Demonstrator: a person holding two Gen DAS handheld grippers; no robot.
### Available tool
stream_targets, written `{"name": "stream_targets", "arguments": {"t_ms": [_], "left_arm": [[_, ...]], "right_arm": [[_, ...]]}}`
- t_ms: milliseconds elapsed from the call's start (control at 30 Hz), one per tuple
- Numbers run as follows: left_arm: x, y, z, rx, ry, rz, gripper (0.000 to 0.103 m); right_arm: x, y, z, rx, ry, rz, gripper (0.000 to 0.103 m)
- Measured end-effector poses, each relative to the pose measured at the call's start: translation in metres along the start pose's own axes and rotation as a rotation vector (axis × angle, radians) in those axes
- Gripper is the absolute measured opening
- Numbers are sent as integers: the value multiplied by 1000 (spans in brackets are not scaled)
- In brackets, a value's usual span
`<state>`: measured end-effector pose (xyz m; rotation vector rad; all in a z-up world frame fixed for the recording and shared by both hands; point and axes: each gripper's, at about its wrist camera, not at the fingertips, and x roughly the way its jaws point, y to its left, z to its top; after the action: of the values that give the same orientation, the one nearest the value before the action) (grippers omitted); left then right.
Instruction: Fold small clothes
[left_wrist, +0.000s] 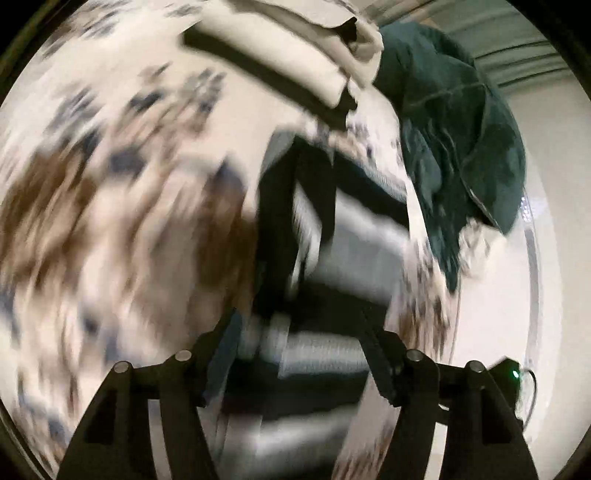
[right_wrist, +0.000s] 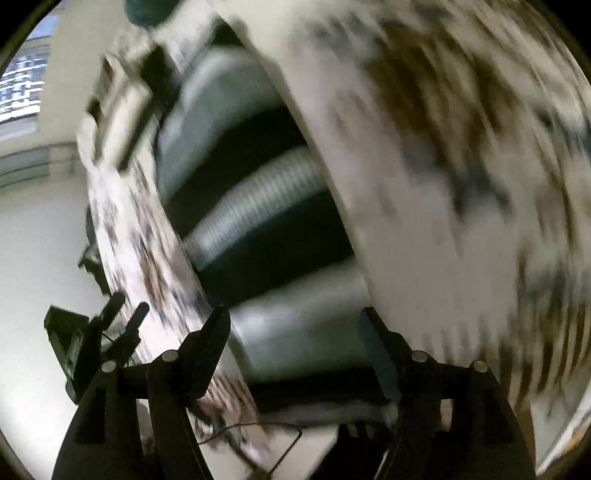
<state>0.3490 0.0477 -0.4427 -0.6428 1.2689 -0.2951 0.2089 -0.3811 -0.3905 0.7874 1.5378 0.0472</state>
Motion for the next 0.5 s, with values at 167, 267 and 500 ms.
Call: {"name": "stream_targets", "arguments": {"t_ms": [167,267,500], "left_arm": [[73,-17,89,13,50,66,62],[113,-16,116,10,84,84,62],[107,-36,129,146,-101,61,2]], "right_arm": [[18,41,117,-57,-70,20,74],[45,57,175,-88,-67,-6,74],[105,82,255,-122,-45,-3,74]]}}
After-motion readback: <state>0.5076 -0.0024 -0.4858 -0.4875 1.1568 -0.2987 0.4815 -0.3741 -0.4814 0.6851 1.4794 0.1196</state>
